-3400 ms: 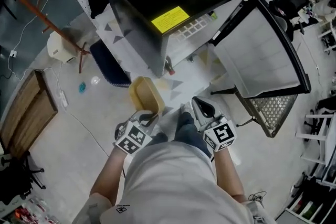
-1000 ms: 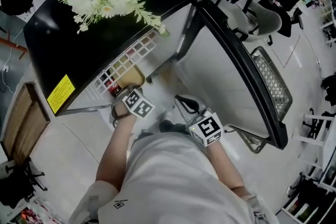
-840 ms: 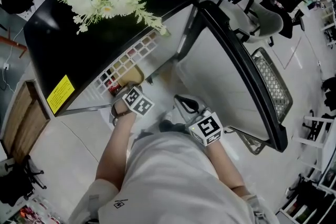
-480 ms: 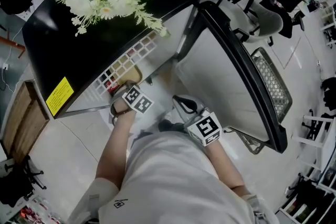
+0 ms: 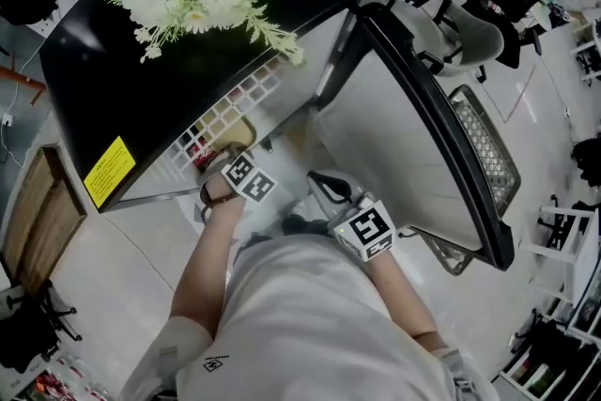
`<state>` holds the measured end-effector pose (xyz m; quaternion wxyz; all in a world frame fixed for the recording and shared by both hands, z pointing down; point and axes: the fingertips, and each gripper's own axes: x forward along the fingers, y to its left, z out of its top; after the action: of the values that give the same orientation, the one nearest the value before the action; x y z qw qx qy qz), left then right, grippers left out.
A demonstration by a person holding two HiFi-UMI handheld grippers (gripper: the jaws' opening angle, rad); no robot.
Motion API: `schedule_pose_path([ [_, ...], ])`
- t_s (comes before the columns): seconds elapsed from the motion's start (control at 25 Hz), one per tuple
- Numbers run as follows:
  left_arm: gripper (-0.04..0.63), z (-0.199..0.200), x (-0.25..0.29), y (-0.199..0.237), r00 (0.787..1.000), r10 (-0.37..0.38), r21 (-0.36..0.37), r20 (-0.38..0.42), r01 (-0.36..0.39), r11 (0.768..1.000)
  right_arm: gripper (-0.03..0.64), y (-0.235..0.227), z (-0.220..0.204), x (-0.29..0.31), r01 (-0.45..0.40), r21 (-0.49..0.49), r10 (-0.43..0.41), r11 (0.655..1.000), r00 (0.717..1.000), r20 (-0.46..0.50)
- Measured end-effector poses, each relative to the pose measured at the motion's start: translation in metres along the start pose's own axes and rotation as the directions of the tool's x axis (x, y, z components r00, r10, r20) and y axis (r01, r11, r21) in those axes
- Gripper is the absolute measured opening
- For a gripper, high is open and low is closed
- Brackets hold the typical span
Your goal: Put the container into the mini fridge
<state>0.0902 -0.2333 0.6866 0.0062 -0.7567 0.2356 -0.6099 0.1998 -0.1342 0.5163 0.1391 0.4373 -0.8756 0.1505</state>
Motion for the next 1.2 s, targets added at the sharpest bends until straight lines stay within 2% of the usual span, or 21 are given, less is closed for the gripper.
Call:
schedule_pose_path([
  [0.12,0.04,-0.001,0.001,0.0,1.0,0.002,0.001,-0.002,-0.002,1.0,0.005,0.0,0.0,0.0,0.0,-0.003,0.0,1.0,1.0,-0.002],
  [0.2,0.103,-0.001,0.002,0.0,1.0,0.005,-0.004,-0.001,-0.005,1.0,0.005,0.0,0.0,0.0,0.0,-0.005,0.0,1.0,1.0,-0.003],
  [0.36,0.164,0.005,0.002,-0.004,1.0,0.005,0.011,0.016,-0.005,1.0,0.005,0.0,-0.001,-0.001,0.001,-0.004,-0.001,1.0,1.0,-0.004],
  [0.6,0.223,0.006,-0.001,-0.006,0.999,0.015,0.019,0.028,-0.015,1.0,0.005,0.001,-0.001,-0.002,0.003,-0.007,-0.003,1.0,1.0,-0.005],
  [0.76,0.236,0.009,-0.014,-0.011,0.997,-0.002,-0.004,0.074,0.002,1.0,0.005,0.007,0.001,-0.004,0.005,-0.011,-0.005,1.0,1.0,-0.003],
  [0.88,0.236,0.009,-0.03,-0.012,0.993,0.012,-0.021,0.12,-0.01,1.0,0.005,0.013,0.002,-0.003,0.002,-0.01,-0.002,1.0,1.0,0.001],
  [1.2,0.222,0.001,-0.086,-0.012,0.963,0.05,-0.091,0.265,-0.026,0.995,0.005,0.044,0.01,0.012,-0.026,-0.026,0.026,0.999,0.999,0.024],
])
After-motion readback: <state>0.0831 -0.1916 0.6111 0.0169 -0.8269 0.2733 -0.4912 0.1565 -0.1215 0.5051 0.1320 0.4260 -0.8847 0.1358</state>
